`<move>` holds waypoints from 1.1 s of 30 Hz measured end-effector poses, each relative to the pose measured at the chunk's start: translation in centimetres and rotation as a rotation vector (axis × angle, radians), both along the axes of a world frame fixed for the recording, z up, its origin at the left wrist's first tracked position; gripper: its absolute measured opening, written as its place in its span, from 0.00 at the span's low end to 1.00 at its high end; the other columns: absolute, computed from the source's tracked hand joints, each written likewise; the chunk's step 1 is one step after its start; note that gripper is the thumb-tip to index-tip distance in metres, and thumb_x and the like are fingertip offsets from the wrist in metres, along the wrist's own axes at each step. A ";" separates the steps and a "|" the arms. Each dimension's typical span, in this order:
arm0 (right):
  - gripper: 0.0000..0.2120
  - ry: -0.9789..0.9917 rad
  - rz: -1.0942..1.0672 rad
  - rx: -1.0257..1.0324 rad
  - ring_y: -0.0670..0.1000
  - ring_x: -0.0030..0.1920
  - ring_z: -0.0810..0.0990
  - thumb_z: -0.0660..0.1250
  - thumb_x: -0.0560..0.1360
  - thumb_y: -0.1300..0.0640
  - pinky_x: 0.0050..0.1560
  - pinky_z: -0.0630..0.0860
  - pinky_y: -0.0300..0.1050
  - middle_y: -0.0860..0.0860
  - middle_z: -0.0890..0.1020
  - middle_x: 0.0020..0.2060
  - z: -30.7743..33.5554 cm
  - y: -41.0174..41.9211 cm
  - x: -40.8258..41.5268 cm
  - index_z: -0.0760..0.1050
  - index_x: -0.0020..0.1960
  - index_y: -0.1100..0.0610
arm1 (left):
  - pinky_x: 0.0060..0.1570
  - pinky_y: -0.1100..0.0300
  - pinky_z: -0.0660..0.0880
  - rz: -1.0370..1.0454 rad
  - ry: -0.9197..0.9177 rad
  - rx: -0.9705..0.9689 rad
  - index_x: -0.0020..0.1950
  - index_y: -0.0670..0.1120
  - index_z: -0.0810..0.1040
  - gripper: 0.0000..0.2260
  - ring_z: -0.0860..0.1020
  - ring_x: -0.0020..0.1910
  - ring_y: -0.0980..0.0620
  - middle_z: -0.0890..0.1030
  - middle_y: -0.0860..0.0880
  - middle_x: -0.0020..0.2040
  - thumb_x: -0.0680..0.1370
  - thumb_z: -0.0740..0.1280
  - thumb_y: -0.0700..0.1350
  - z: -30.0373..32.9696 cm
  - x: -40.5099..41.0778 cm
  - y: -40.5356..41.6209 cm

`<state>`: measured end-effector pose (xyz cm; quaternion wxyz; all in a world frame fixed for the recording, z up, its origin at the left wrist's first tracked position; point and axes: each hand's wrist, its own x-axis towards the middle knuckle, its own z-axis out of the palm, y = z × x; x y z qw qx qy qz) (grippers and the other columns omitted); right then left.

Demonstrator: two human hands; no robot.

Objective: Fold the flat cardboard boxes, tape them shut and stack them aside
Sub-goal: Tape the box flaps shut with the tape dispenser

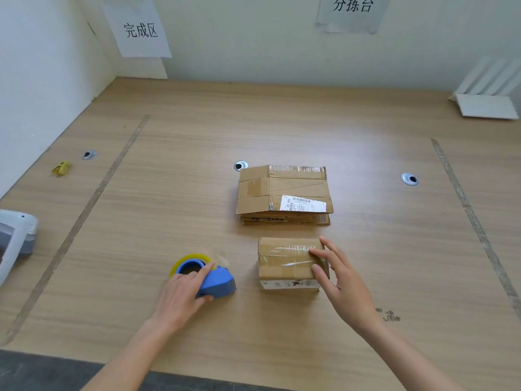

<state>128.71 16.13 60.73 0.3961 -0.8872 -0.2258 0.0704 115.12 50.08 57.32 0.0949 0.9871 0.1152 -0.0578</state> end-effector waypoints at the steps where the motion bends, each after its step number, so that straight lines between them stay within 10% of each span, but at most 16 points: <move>1: 0.15 -0.006 0.005 -0.013 0.28 0.71 0.62 0.62 0.82 0.44 0.55 0.74 0.40 0.29 0.61 0.76 0.1 0.0 0.1 0.73 0.68 0.39 | 0.42 0.60 0.65 -0.021 -0.037 0.002 0.80 0.58 0.61 0.36 0.78 0.48 0.49 0.80 0.55 0.50 0.75 0.73 0.57 0.5 -0.1 0.1; 16: 0.20 -0.059 0.029 -0.217 0.42 0.76 0.65 0.62 0.82 0.42 0.65 0.74 0.43 0.38 0.64 0.78 2.0 -0.1 1.1 0.70 0.74 0.39 | 0.44 0.61 0.76 -0.459 -0.424 0.066 0.75 0.56 0.71 0.36 0.80 0.46 0.54 0.83 0.58 0.55 0.69 0.80 0.55 16.8 7.0 -2.1; 33: 0.22 0.139 -0.132 0.053 0.41 0.70 0.70 0.74 0.75 0.44 0.65 0.72 0.40 0.38 0.72 0.69 2.1 -0.3 1.0 0.74 0.66 0.43 | 0.51 0.61 0.74 -0.473 -0.200 -0.096 0.79 0.60 0.59 0.36 0.79 0.46 0.55 0.81 0.58 0.53 0.75 0.72 0.59 10.0 7.6 -8.8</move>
